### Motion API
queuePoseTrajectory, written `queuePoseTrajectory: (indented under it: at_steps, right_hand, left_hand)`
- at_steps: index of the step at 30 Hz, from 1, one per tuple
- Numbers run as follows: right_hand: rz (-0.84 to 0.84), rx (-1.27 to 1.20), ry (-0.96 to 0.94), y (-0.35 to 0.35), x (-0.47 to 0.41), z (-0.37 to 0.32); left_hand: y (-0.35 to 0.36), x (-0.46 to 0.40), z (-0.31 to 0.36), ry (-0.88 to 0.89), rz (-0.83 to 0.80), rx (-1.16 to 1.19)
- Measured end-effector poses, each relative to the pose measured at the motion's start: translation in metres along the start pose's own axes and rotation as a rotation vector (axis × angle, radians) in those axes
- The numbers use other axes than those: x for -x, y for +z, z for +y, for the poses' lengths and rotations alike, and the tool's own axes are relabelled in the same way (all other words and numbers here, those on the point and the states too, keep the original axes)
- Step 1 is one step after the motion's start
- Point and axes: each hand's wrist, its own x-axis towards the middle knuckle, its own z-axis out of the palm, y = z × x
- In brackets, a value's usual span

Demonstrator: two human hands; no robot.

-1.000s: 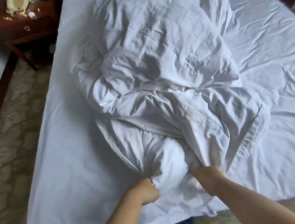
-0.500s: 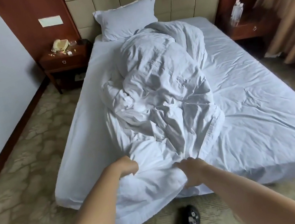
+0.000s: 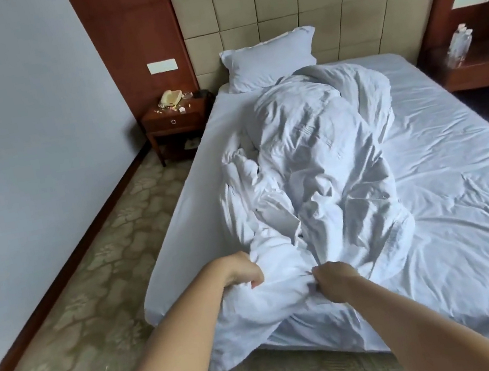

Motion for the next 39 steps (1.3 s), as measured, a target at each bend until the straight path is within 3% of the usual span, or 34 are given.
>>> queuePoseTrajectory:
  at_steps: [8,18,21,24,28,30,35,39]
  right_hand:
    - [-0.014,-0.222,0.052,-0.031,-0.015,-0.104]
    - [0.456,-0.572,-0.015,-0.192,-0.028,-0.313]
    - [0.571,-0.598,0.001,-0.209,-0.032,-0.356]
    - [0.527,-0.526,0.001,-0.189,-0.045,-0.375]
    - [0.028,-0.325,0.001,-0.122,-0.071,-0.377]
    - [-0.103,-0.248,0.051,-0.094,-0.081,-0.375]
    - [-0.098,-0.103,0.107,-0.074,-0.092,-0.36]
    - [-0.028,-0.082,0.094,-0.078,-0.099,-0.345]
  left_hand:
    - [-0.048,-0.025,-0.103,-0.082,0.228,-0.236]
    - [-0.232,0.019,-0.21,0.131,1.051,-0.339]
    - [-0.267,0.028,-0.237,0.203,1.189,-0.318]
    - [-0.26,0.007,-0.277,0.196,1.057,-0.28]
    - [-0.206,-0.043,-0.334,0.11,0.659,-0.372]
    - [-0.183,-0.061,-0.35,0.127,0.481,-0.431]
    - [-0.163,-0.089,-0.357,0.192,0.246,-0.429]
    - [-0.16,-0.098,-0.342,0.232,0.241,-0.411]
